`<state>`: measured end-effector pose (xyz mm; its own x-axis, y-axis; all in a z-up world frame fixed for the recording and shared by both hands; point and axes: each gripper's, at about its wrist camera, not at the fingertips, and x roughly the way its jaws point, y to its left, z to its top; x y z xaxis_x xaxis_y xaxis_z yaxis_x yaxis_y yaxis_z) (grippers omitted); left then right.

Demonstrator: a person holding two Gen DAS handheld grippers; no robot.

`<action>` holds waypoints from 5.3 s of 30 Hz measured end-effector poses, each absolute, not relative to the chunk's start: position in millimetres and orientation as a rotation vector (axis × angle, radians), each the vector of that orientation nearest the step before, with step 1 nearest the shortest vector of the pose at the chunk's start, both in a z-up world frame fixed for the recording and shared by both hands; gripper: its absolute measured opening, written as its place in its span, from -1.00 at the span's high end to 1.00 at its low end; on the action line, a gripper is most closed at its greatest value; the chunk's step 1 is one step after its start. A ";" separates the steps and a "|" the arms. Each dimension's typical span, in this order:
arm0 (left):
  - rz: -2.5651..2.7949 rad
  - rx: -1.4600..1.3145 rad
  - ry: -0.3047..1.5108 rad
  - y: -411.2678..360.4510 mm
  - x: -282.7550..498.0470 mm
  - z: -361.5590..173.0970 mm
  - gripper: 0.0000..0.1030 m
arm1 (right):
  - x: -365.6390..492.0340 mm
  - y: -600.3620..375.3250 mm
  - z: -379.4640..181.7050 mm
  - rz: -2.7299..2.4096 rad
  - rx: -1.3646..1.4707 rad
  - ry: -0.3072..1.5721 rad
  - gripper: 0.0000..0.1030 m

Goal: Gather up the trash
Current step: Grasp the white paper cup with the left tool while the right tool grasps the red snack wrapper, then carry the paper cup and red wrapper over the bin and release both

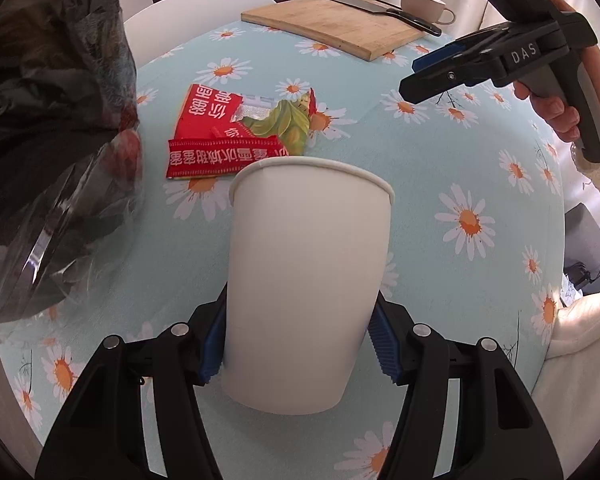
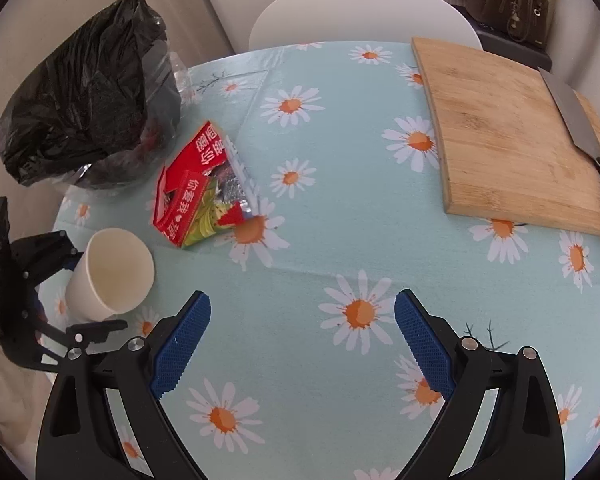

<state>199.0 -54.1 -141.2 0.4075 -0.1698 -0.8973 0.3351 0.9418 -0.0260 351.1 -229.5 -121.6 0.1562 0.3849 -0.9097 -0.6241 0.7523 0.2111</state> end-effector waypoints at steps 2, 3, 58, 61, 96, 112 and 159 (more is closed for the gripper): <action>-0.294 0.158 1.116 -46.4 186.5 -138.9 -0.19 | 352.3 -214.8 -122.3 0.765 -0.245 1.211 -0.72; -0.279 0.151 1.117 -42.3 180.2 -137.3 -0.19 | 352.9 -206.8 -122.1 0.783 -0.253 1.207 -0.72; -0.114 0.106 1.076 -18.1 78.7 -101.8 -0.20 | 254.2 -258.5 -98.7 0.719 -0.307 1.133 0.28; -0.126 0.126 1.054 -15.3 71.4 -90.2 -0.20 | 241.7 -264.8 -89.1 0.702 -0.280 1.107 0.28; -0.524 0.315 0.783 98.8 79.4 11.2 -0.20 | 143.1 -92.8 40.7 0.494 -0.271 0.828 0.25; -0.400 0.298 0.713 137.3 156.9 57.4 -0.20 | 225.0 -46.5 84.2 0.611 -0.269 0.738 0.22; -0.332 0.253 0.806 185.8 228.6 14.2 -0.88 | 299.0 3.5 36.8 0.803 -0.139 0.749 -0.61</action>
